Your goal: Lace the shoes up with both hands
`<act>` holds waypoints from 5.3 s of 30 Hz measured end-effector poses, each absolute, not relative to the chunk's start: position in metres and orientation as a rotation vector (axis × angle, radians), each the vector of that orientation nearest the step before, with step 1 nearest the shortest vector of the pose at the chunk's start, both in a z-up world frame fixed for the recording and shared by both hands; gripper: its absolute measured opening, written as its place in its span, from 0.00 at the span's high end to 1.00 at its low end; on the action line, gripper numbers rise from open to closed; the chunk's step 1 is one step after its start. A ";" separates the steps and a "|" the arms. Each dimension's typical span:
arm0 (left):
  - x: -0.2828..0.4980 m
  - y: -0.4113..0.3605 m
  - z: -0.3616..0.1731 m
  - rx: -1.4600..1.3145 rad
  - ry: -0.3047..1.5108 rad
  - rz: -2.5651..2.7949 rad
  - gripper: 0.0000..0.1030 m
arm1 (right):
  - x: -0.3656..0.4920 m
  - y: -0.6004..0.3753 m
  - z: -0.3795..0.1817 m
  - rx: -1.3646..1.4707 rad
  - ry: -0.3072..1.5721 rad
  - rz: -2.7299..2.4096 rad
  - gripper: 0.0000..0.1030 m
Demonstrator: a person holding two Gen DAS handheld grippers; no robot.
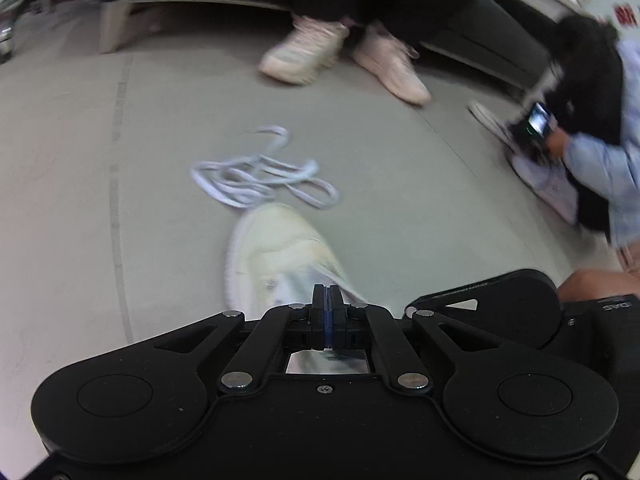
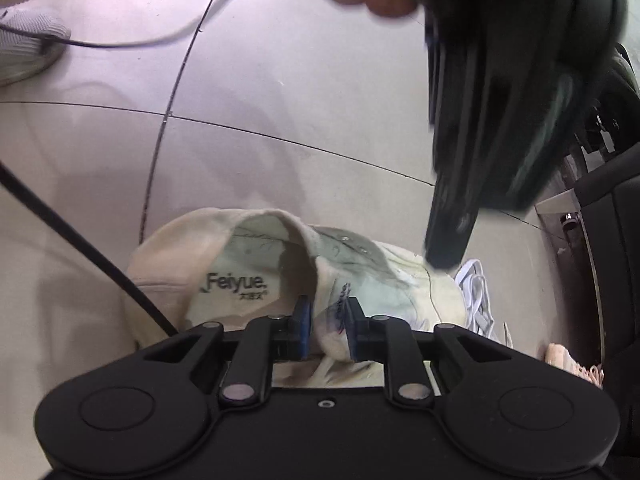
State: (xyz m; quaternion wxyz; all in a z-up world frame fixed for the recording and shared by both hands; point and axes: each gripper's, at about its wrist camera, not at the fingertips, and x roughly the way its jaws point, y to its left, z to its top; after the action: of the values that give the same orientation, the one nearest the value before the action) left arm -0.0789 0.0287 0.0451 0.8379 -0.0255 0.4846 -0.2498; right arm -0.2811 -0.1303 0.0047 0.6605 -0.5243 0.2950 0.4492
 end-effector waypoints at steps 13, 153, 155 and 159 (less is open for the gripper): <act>-0.088 0.021 -0.005 0.078 1.112 -0.567 0.99 | -0.210 -0.176 0.044 -0.394 1.003 0.684 0.74; -0.068 0.054 0.027 -0.099 1.114 -0.570 0.76 | -0.176 -0.180 0.041 -0.345 0.859 0.761 0.99; -0.061 0.050 0.028 -0.100 1.113 -0.576 0.74 | -0.184 -0.189 0.045 -0.377 0.855 0.748 0.99; -0.047 0.040 0.025 -0.114 1.141 -0.599 0.74 | -0.200 -0.195 0.043 -0.489 0.858 0.761 0.99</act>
State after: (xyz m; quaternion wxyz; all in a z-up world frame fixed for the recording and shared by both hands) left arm -0.0470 0.0397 0.0246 0.7979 -0.0533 0.5317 -0.2790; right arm -0.1997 -0.1950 0.0432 0.8120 -0.2287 0.4017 0.3564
